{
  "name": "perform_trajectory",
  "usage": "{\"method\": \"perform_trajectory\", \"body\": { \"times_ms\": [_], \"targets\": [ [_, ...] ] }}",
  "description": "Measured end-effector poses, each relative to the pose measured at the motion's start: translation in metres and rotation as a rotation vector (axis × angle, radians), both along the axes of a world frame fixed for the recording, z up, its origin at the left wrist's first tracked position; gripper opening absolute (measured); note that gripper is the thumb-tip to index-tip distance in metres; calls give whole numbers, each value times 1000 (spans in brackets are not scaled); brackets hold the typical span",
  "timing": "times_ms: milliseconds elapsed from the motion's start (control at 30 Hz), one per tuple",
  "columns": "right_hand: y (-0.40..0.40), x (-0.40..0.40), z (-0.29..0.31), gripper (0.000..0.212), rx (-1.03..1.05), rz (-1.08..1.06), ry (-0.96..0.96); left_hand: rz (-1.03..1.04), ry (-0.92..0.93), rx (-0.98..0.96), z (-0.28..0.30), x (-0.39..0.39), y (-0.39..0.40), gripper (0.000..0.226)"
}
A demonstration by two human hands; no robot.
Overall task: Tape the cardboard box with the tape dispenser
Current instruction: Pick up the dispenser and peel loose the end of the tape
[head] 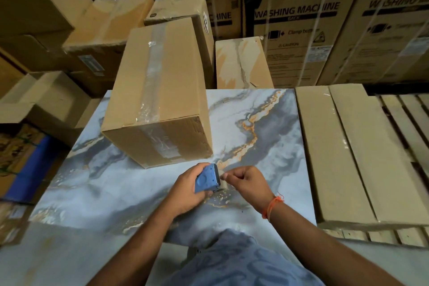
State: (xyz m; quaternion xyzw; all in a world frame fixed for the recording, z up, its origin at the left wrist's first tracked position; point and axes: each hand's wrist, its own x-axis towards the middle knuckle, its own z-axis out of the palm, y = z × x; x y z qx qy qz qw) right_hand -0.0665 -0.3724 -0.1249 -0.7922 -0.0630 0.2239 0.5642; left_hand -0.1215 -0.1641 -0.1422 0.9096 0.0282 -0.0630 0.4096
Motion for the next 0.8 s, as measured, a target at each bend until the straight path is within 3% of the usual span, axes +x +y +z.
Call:
{"method": "perform_trajectory", "body": {
  "times_ms": [100,267,400,533,800],
  "targets": [
    [-2,0,-8,45,4,-56,18,3,-3,25,0,-1,0,69],
    [-1,2,-11,25,-36,-145,45,9,2,19,0,0,0,70],
    [3,0,-4,33,-55,-166,24,52,-28,20,-4,0,-7,69],
    [8,-1,-4,27,-80,-197,-5,83,-52,14,-13,-2,-17,81],
    [10,-5,0,37,-260,-257,-131,47,-102,-13,-16,0,-1,88]
  ]
}}
